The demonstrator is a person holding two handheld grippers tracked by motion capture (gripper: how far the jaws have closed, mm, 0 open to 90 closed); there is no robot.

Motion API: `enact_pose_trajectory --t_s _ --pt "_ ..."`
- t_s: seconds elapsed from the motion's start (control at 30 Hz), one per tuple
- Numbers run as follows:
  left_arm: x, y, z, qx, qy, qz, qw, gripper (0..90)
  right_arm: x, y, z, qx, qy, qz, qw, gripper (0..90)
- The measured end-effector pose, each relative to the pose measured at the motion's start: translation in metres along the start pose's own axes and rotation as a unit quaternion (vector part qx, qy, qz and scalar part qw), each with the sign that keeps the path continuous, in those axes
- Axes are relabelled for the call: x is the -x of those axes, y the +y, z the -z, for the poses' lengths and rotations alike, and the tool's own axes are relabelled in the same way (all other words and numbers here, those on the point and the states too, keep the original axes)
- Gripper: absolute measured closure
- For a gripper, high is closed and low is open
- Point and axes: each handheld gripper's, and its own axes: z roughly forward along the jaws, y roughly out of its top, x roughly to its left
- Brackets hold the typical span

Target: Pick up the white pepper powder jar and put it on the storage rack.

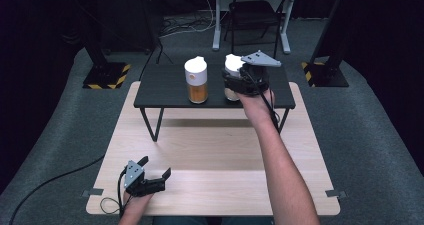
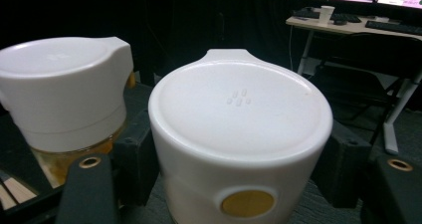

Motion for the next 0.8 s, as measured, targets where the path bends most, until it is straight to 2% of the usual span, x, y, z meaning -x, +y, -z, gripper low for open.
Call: enact_pose_trajectory --t_s 0.13,0.47,0.8 --pt "-0.0007 0.0000 0.0000 0.000 -0.001 0.002 1.0000 0.0 0.0011 -0.0011 -0.0018 -0.001 -0.002 -0.006 1.0000 30.3" --pt "-0.0012 0.0000 0.0000 0.000 -0.002 0.003 1.0000 0.0 -0.0003 -0.0033 -0.0059 -0.007 -0.005 0.001 1.0000 30.3" --pt "-0.0016 0.0001 0.0001 -0.001 -0.003 0.004 1.0000 0.0 0.0032 -0.0093 -0.0059 0.003 -0.005 -0.010 0.9999 30.1"
